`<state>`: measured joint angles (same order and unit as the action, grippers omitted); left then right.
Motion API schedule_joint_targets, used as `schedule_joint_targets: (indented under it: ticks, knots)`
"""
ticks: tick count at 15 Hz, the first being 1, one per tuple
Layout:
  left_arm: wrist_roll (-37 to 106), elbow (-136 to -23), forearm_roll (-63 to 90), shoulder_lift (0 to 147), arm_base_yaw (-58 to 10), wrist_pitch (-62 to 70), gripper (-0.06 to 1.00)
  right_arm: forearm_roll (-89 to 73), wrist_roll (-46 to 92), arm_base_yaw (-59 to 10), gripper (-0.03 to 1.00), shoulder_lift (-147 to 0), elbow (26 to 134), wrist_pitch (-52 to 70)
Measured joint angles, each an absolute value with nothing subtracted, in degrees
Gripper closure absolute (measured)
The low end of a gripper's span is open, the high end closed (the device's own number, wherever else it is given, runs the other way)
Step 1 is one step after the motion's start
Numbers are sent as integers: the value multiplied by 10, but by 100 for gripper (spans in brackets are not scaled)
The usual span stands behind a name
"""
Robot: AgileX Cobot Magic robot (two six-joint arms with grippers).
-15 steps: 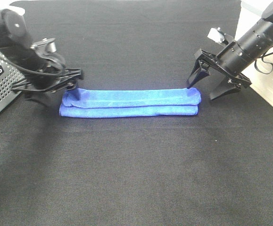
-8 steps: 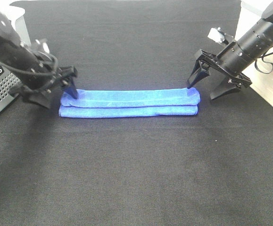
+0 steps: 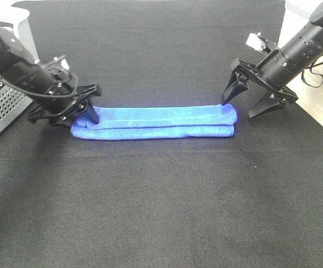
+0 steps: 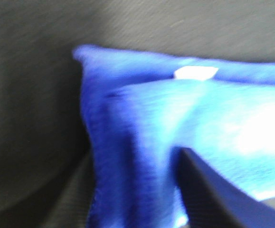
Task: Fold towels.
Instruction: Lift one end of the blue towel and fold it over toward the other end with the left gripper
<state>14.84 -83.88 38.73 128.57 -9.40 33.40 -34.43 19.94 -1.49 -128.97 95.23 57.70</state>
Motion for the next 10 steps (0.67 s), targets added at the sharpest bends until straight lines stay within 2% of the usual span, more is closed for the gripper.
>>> schedule_joint_targets:
  ticks: [1,3,4,10]
  knots:
    - [150,-839,391,1286,-95,328,56,-344,199,-15,20,-1290,952,577]
    - [150,-839,391,1286,-95,327,82,-344,199,-15,20,-1290,952,577]
    - [150,-839,389,1286,-95,327,90,-344,199,-15,20,-1290,952,577]
    - [128,-839,336,1254,-88,347,90,-345,199,-15,20,-1290,952,579]
